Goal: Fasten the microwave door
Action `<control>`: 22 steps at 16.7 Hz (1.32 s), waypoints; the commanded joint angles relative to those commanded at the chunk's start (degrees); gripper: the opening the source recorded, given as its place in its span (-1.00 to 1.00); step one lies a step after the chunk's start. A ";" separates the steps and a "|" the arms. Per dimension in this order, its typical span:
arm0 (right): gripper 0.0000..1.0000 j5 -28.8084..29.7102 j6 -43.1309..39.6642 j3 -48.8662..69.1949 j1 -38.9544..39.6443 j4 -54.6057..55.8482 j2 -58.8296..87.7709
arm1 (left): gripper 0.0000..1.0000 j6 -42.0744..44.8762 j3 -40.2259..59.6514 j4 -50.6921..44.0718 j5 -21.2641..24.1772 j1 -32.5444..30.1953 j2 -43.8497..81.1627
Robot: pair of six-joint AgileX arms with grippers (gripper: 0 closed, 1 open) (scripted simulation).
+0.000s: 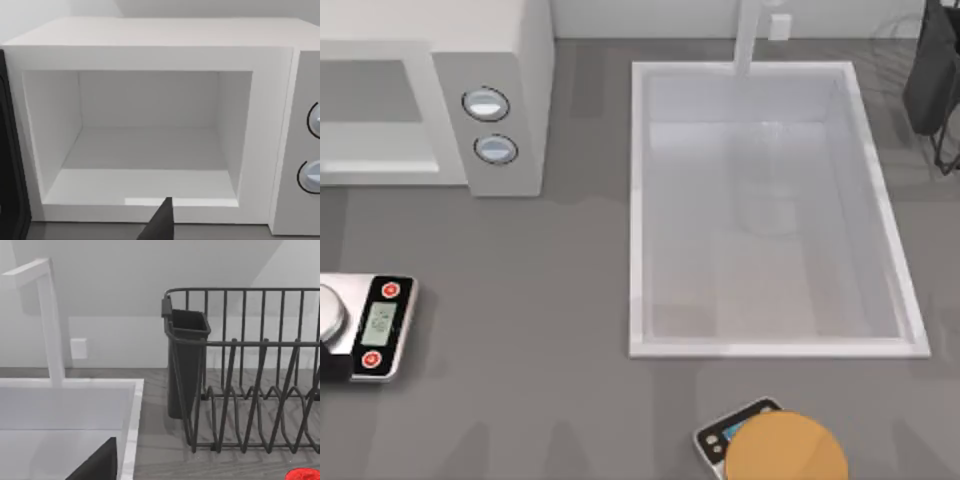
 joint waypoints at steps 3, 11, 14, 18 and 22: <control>1.00 0.00 0.00 0.00 0.00 0.00 0.00 | -0.51 0.00 0.00 0.00 0.00 0.00 0.00; 1.00 0.00 0.00 0.00 0.00 0.00 0.00 | -1.00 0.00 0.00 0.00 0.00 0.00 0.00; 1.00 0.00 0.00 0.00 0.00 0.00 0.00 | -1.00 0.00 0.00 0.00 0.00 0.00 0.00; 1.00 0.00 0.00 0.00 0.00 0.00 0.00 | -1.00 0.05 0.94 1.88 -0.83 -0.83 2.41; 1.00 0.00 0.00 0.00 0.00 0.00 0.00 | -1.00 0.17 3.47 6.93 -3.06 -3.08 10.47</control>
